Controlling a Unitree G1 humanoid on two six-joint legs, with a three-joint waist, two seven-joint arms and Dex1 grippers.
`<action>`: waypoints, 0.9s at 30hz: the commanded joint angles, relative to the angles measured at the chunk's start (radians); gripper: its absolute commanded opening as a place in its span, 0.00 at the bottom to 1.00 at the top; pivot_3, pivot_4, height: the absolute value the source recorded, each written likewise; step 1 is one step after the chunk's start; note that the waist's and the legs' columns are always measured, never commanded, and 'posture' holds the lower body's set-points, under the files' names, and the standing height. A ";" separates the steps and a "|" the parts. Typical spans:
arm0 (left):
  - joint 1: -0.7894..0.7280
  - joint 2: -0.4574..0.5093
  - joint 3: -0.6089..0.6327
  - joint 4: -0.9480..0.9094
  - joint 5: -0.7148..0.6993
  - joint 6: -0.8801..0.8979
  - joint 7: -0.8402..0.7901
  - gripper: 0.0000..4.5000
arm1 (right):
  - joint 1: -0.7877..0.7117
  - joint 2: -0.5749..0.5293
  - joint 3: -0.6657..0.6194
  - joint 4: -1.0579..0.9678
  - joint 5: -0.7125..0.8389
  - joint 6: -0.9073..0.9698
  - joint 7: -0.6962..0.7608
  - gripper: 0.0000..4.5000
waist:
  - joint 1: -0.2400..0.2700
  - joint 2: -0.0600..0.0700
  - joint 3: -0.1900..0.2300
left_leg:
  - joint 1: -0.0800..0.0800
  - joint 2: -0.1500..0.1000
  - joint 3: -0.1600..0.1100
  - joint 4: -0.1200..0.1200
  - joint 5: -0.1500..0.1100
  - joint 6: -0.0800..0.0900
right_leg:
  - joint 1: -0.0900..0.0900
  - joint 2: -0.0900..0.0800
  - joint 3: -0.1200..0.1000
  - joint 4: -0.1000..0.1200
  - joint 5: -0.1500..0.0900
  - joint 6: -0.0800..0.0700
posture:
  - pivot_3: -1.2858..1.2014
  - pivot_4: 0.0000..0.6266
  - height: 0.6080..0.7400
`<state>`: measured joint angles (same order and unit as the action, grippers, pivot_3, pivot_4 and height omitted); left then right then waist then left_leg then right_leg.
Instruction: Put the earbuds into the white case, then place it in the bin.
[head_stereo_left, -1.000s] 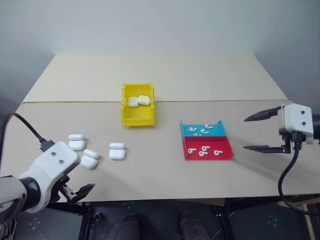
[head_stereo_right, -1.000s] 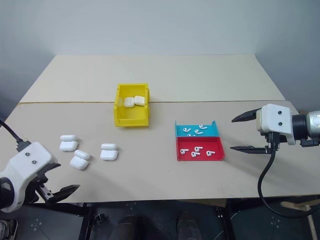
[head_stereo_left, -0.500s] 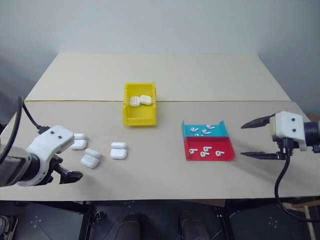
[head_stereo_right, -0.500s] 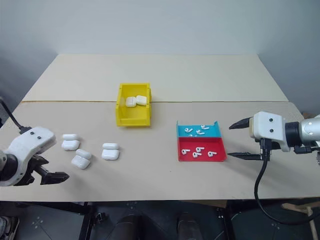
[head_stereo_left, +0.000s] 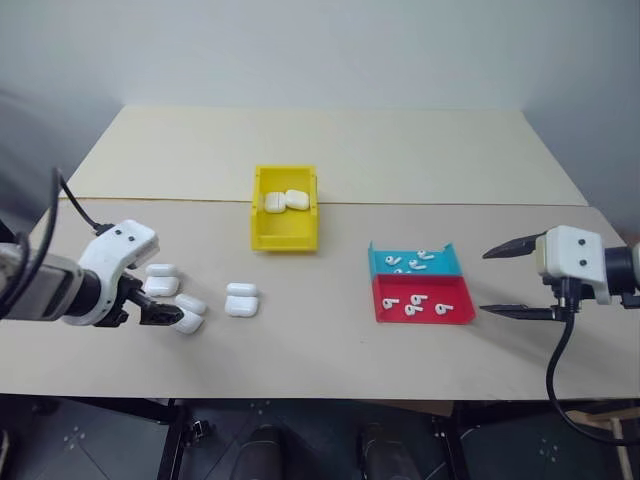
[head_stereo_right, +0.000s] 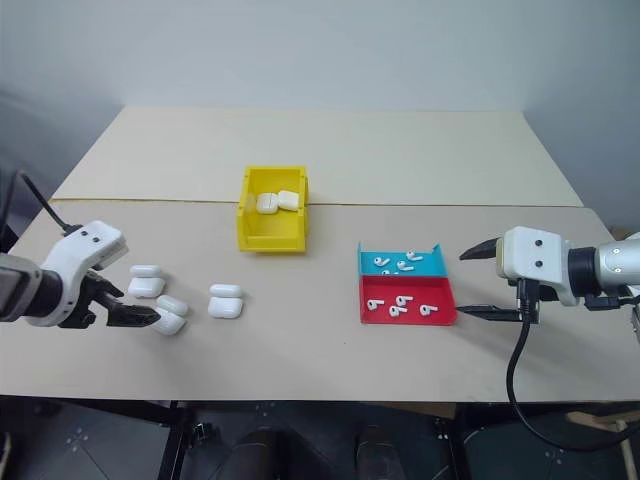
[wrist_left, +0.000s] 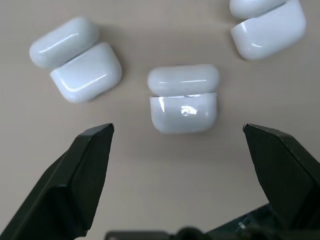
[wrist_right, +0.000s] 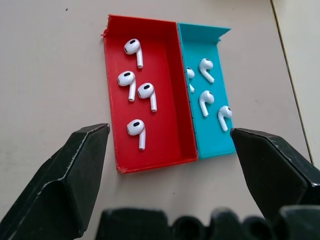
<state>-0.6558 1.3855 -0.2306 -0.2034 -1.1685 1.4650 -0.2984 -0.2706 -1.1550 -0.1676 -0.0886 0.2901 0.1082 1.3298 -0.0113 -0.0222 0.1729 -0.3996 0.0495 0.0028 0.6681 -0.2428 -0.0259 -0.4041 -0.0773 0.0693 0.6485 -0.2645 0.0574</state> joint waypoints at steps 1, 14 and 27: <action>-0.116 -0.058 -0.078 0.074 0.141 0.095 -0.070 1.00 | 0.018 -0.005 -0.035 -0.023 -0.001 -0.014 -0.016 1.00 | 0.000 -0.001 0.000 | -0.001 0.000 0.000 0.000 0.000 0.000 | -0.001 0.000 0.000 0.000 0.000 0.000 | 0.52 0.24 1.00; -0.206 -0.147 -0.210 0.127 0.353 0.149 -0.311 1.00 | 0.095 -0.006 -0.081 -0.071 0.003 -0.001 -0.058 1.00 | -0.006 -0.001 0.000 | -0.002 0.000 -0.001 0.002 0.000 0.000 | -0.002 0.000 0.000 0.000 0.000 0.001 | 0.52 0.24 1.00; -0.166 -0.248 -0.211 0.167 0.452 0.149 -0.330 1.00 | 0.122 -0.018 -0.098 -0.085 0.001 -0.001 -0.078 1.00 | -0.003 -0.001 0.000 | -0.005 0.000 -0.002 0.008 0.000 0.001 | 0.000 0.000 -0.001 0.001 0.000 0.002 | 0.52 0.24 1.00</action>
<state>-0.8194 1.1435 -0.4521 -0.0478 -0.7456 1.6118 -0.6258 -0.1398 -1.1520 -0.2148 -0.1541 0.2848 0.1093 1.2579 -0.0147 -0.0236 0.1730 -0.4036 0.0496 0.0003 0.6766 -0.2430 -0.0254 -0.4039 -0.0776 0.0682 0.6496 -0.2644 0.0594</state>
